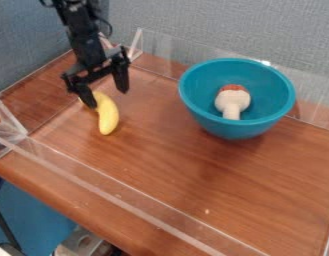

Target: Remove the yellow object from the blue bowl and put it on the table

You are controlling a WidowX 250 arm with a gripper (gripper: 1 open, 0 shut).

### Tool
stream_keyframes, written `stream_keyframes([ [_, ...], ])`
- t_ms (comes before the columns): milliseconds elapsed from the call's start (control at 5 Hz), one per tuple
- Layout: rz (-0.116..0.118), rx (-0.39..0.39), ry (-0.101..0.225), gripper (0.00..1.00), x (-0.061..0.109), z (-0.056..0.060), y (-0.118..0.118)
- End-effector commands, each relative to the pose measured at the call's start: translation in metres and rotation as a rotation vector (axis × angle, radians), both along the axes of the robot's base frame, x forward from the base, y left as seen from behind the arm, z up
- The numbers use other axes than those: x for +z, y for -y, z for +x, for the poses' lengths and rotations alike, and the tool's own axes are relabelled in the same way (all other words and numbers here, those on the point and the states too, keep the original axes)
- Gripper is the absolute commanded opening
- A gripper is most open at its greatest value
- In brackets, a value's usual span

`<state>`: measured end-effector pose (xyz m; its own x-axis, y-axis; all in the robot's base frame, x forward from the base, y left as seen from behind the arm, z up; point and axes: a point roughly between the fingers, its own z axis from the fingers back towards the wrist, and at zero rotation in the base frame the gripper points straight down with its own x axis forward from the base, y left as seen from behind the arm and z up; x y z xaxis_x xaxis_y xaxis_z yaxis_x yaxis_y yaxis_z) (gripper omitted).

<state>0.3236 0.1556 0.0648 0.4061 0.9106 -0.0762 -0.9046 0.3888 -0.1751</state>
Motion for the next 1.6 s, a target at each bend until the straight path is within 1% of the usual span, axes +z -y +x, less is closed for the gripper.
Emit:
stream_keyframes([
  [0, 0.013, -0.004, 0.135, 1.00, 0.070, -0.001, -0.011],
  [200, -0.010, -0.080, 0.220, 1.00, 0.105, -0.010, -0.003],
  [400, -0.003, -0.161, 0.232, 1.00, 0.099, -0.017, 0.014],
  [600, 0.017, -0.214, 0.229, 1.00, 0.081, -0.017, 0.023],
  [800, 0.025, -0.270, 0.221, 1.00, 0.076, -0.007, 0.026],
  [1000, 0.033, -0.307, 0.217, 1.00, 0.073, 0.003, 0.024],
  [1200, 0.051, -0.257, 0.213, 1.00, 0.058, 0.007, 0.019],
  [1400, 0.074, -0.223, 0.219, 1.00, 0.047, 0.008, 0.017],
])
